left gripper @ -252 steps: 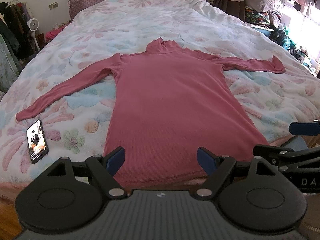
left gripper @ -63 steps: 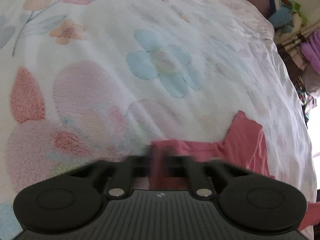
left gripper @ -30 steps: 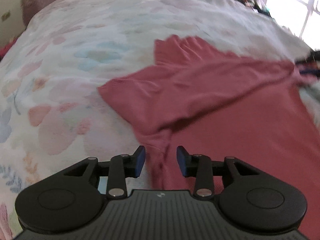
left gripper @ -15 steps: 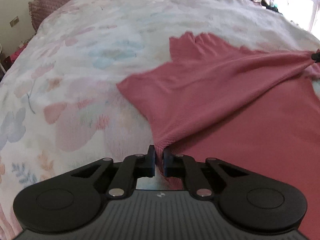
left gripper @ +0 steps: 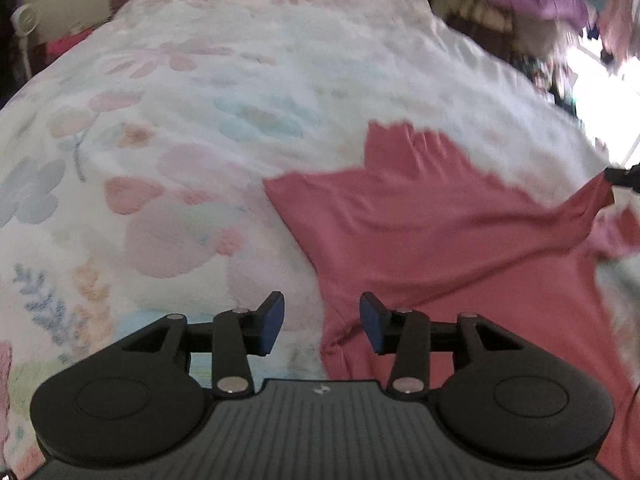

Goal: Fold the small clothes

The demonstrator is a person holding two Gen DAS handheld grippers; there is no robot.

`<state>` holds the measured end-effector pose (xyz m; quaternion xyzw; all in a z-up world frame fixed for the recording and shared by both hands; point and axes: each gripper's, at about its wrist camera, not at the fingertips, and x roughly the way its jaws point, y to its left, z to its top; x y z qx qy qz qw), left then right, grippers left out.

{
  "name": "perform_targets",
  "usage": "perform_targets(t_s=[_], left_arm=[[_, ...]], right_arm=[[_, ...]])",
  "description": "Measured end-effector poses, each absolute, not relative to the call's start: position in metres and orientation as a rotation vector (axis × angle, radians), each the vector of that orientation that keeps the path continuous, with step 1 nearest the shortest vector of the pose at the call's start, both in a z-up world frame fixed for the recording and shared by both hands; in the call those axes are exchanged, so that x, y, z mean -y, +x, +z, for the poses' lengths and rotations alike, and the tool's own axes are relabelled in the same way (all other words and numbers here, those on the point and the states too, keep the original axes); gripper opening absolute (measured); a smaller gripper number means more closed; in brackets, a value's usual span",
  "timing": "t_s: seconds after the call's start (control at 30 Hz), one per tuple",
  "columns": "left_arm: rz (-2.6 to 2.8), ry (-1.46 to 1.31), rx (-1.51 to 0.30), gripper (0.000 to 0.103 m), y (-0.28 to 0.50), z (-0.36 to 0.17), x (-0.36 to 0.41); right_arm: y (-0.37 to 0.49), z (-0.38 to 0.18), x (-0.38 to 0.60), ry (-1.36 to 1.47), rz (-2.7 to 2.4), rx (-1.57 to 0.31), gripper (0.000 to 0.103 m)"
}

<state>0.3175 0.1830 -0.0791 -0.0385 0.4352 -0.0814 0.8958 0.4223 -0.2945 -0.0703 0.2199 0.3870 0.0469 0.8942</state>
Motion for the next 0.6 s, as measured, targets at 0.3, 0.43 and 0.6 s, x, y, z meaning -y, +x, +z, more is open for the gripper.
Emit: perform_targets(t_s=[0.3,0.43,0.6], left_arm=[[-0.13,-0.152,-0.851,0.052,0.32,-0.054,-0.202],[-0.16,-0.19,-0.859,0.052,0.327,-0.056,-0.201],[-0.25,-0.221,-0.872,0.052,0.357,-0.059,-0.175]], right_arm=[[0.44,-0.07,0.131,0.3,0.438,-0.898,0.008],[0.433,-0.097,0.115,0.278,0.464,-0.981,0.034],[0.427,-0.102,0.166,0.312,0.371,-0.98,0.034]])
